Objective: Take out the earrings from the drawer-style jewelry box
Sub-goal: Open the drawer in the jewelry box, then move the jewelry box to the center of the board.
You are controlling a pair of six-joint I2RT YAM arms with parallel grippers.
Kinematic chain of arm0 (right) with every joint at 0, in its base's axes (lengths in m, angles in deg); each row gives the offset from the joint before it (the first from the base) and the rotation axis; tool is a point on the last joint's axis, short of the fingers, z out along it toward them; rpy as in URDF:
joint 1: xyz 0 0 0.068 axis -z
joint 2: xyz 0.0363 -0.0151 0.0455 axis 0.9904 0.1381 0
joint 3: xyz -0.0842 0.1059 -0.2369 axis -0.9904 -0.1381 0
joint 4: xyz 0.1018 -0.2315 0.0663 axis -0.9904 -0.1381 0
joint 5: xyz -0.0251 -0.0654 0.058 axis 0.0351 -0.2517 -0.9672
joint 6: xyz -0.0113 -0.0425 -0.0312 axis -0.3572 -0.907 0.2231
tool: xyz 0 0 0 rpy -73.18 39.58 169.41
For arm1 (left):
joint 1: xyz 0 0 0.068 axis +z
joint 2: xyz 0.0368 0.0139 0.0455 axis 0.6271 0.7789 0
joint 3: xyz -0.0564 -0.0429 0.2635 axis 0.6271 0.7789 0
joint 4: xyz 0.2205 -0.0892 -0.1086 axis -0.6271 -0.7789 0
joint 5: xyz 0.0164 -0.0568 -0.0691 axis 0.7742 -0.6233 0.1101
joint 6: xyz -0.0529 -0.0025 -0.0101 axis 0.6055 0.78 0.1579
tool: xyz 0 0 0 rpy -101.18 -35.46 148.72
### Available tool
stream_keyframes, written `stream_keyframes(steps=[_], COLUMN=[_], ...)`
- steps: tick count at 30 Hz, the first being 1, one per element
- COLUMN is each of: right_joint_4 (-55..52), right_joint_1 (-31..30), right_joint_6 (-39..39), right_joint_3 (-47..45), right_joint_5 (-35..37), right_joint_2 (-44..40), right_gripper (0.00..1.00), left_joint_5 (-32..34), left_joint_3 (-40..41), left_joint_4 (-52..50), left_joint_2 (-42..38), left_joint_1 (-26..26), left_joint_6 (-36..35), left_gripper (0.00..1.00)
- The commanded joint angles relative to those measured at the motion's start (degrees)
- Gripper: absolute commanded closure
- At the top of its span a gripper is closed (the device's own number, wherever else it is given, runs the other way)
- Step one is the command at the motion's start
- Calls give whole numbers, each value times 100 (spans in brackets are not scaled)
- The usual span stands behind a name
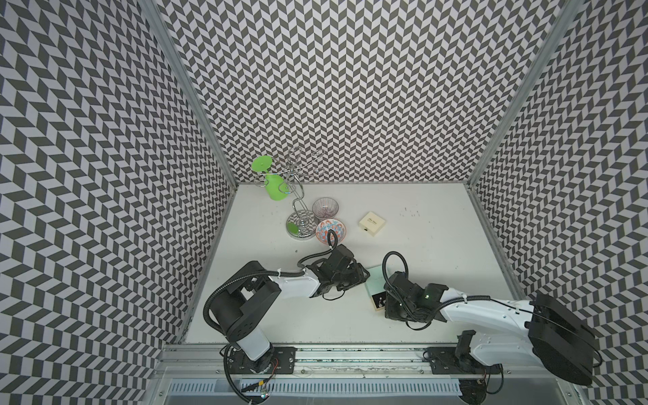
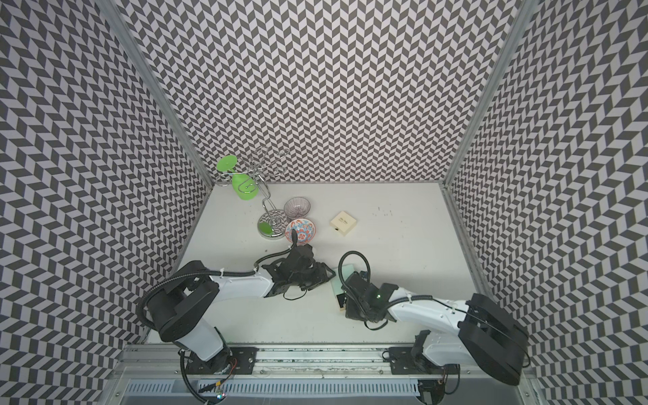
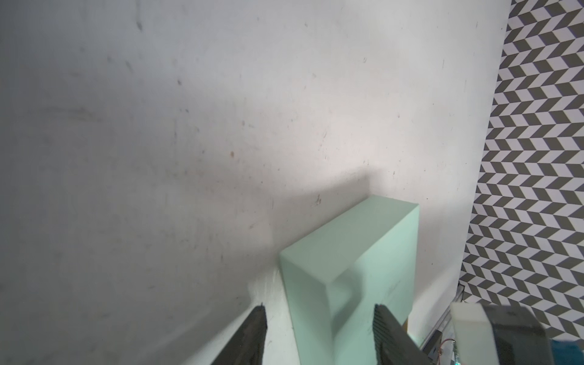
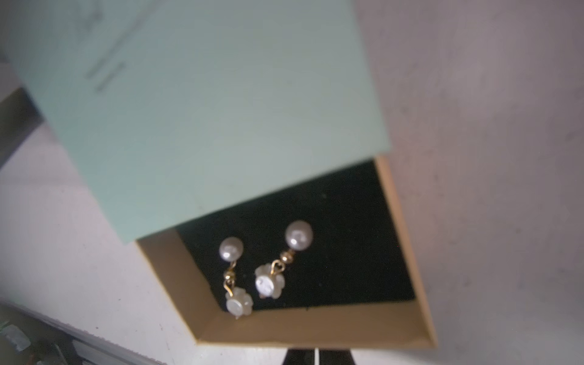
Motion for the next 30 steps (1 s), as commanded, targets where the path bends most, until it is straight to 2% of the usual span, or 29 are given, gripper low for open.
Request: stream_keyframes(steps=[1, 8, 14, 18, 23, 26, 30], right_joint_4=[-632, -516, -322, -221, -165, -261, -555], right_joint_1=[320, 617, 641, 640, 641, 641, 641], right_joint_6=[-675, -1308, -1411, -1441, -1472, -1484, -1446], right_joint_3=[54, 692, 1135, 1383, 1597, 1657, 1641], right_joint_5=[178, 104, 60, -15, -136, -138, -9], right_joint_2=[310, 914, 1440, 1666, 1854, 1832, 1501], right_gripper=[92, 96, 98, 98, 98, 91, 72], left_joint_5=[166, 225, 584, 391, 93, 4, -103], left_joint_3=[23, 58, 159, 332, 396, 437, 381], left_joint_4=[-102, -265, -824, -650, -391, -246, -199], left_joint_2=[-154, -357, -803, -952, -855, -818, -724], left_joint_1=[26, 110, 303, 498, 507, 526, 518], left_joint_6=[-22, 2, 94, 243, 484, 565, 558], left_gripper=[41, 39, 26, 26, 30, 34, 38])
